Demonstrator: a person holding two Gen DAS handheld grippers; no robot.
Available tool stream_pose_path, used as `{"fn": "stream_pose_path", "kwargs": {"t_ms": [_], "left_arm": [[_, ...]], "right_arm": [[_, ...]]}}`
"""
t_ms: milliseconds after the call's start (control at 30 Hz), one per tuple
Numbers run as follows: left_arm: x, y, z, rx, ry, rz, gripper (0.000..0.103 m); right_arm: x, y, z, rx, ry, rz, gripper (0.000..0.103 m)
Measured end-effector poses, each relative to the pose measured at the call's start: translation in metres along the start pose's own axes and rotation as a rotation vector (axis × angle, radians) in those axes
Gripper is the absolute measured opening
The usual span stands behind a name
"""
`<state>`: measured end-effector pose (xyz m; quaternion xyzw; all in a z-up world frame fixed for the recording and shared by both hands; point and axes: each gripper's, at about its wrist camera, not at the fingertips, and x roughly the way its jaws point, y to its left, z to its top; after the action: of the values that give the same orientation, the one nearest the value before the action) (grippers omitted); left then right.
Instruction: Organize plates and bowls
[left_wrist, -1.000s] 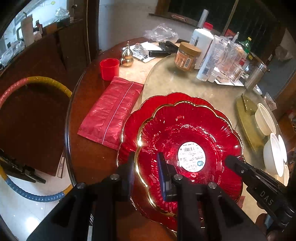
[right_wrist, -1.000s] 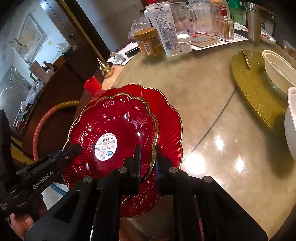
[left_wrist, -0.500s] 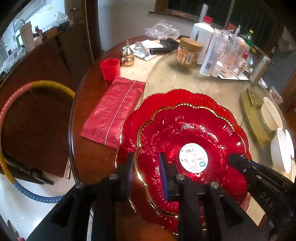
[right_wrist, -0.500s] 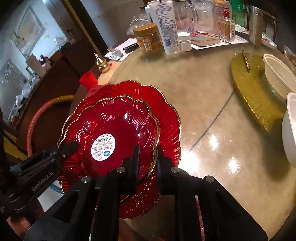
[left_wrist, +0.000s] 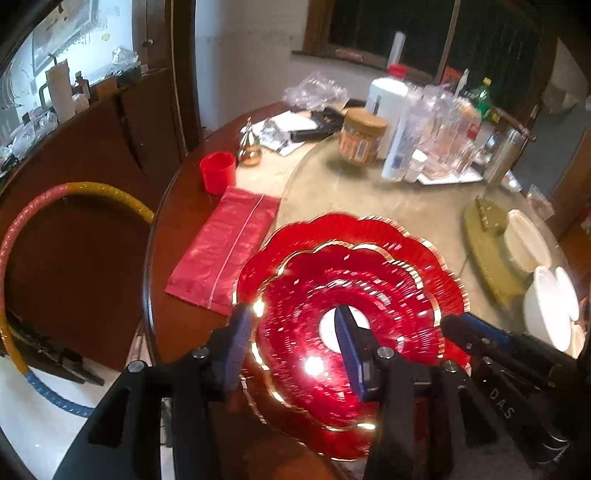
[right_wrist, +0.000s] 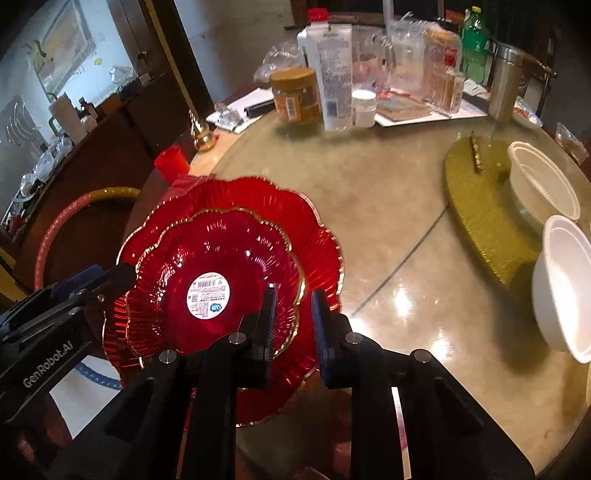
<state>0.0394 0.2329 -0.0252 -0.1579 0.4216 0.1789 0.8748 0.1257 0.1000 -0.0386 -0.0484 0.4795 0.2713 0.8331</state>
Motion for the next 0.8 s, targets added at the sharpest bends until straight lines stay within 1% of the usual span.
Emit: {"fn": "stream_pose_path", "kwargs": {"t_ms": [67,100,133,167,233,267,333,433,533,600,667,800], "left_arm": [[-0.009,-0.004,0.0,-0.008,-0.035,-0.028,0.061],[-0.014,-0.006,-0.001,-0.01,-0.054,-0.039,0.065],[-0.019,-0.01,-0.002,-0.01,-0.077,-0.055,0.071],[-0.023,-0.013,-0.003,-0.008,-0.096,-0.064,0.076],[-0.03,-0.024,-0.006,0.009,-0.127,-0.087,0.081],[-0.033,-0.033,-0.009,0.027,-0.13,-0.113,0.081],[-0.034,-0.049,-0.014,0.06,-0.118,-0.17,0.082],[-0.024,-0.083,-0.022,0.121,-0.039,-0.282,0.082],[-0.013,-0.11,-0.026,0.141,0.043,-0.366,0.082],[-0.008,-0.129,-0.029,0.146,0.08,-0.4,0.082],[-0.006,-0.143,-0.032,0.159,0.097,-0.419,0.082],[0.001,-0.166,-0.033,0.174,0.123,-0.426,0.082]], "right_arm": [[-0.011,-0.007,-0.002,0.019,-0.033,0.014,0.018],[-0.018,-0.013,-0.004,0.039,-0.056,0.034,0.019],[-0.024,-0.019,-0.006,0.059,-0.075,0.052,0.032],[-0.031,-0.026,-0.009,0.088,-0.094,0.068,0.059],[-0.045,-0.046,-0.018,0.163,-0.139,0.13,0.082],[-0.051,-0.055,-0.023,0.196,-0.157,0.161,0.082],[-0.06,-0.077,-0.035,0.274,-0.163,0.2,0.082],[-0.073,-0.109,-0.055,0.375,-0.176,0.253,0.082],[-0.083,-0.141,-0.075,0.476,-0.183,0.28,0.082],[-0.091,-0.162,-0.089,0.53,-0.191,0.272,0.082],[-0.097,-0.178,-0.099,0.569,-0.199,0.259,0.082],[-0.107,-0.215,-0.12,0.673,-0.215,0.234,0.082]]}}
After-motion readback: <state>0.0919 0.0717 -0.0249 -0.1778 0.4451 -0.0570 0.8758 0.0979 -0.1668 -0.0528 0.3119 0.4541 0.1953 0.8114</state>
